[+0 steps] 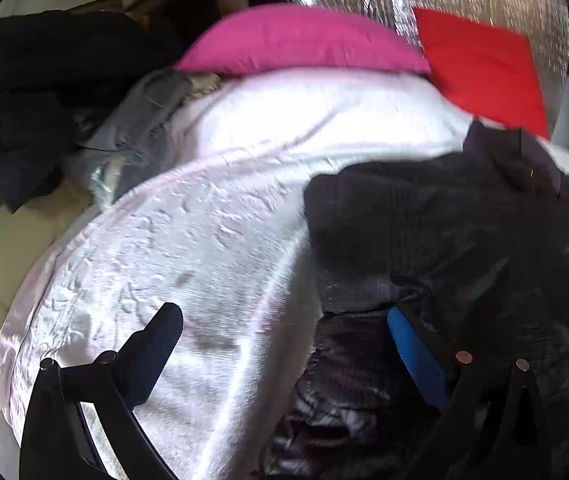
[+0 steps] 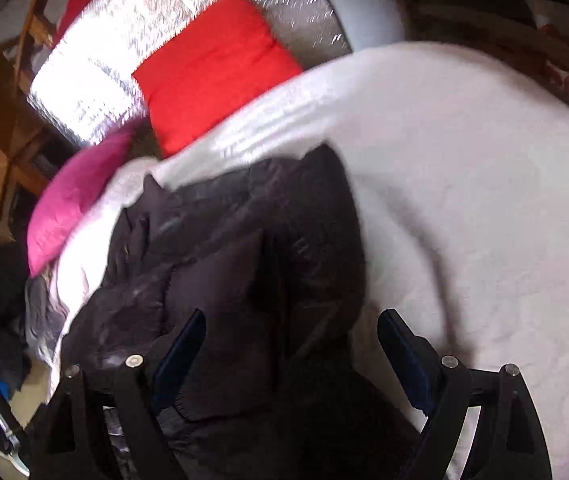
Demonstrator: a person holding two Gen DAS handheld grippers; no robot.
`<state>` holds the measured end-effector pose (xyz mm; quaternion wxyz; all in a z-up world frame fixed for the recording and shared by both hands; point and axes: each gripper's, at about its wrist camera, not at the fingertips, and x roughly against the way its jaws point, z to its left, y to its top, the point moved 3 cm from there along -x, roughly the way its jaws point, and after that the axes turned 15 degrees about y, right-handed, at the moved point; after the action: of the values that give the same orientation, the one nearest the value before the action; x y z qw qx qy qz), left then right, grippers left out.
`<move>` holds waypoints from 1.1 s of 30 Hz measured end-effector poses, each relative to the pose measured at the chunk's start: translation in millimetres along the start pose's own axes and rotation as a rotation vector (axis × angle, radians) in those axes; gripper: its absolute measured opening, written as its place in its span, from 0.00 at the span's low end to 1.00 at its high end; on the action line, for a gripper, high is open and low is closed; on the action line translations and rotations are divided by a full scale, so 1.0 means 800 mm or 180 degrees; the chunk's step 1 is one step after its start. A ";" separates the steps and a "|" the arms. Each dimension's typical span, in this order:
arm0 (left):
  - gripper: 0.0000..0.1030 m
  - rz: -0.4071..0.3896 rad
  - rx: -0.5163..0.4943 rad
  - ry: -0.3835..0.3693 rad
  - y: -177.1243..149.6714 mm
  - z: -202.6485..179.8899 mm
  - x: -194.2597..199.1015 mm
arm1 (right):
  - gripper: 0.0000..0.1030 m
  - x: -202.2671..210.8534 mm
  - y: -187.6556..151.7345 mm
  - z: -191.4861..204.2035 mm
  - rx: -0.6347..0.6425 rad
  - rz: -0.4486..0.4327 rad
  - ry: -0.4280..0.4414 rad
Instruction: Fold large clothes
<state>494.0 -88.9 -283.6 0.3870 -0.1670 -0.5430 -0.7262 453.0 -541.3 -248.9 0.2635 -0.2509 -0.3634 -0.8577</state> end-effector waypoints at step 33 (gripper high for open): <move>0.88 -0.0879 -0.0080 -0.0299 -0.010 0.037 0.138 | 0.68 0.125 -0.050 0.049 0.0210 -0.0157 0.0174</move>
<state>411.5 -103.1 -205.7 0.2555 -0.1293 -0.5692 -0.7707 363.1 -515.0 -182.3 0.2602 -0.2095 -0.3901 -0.8580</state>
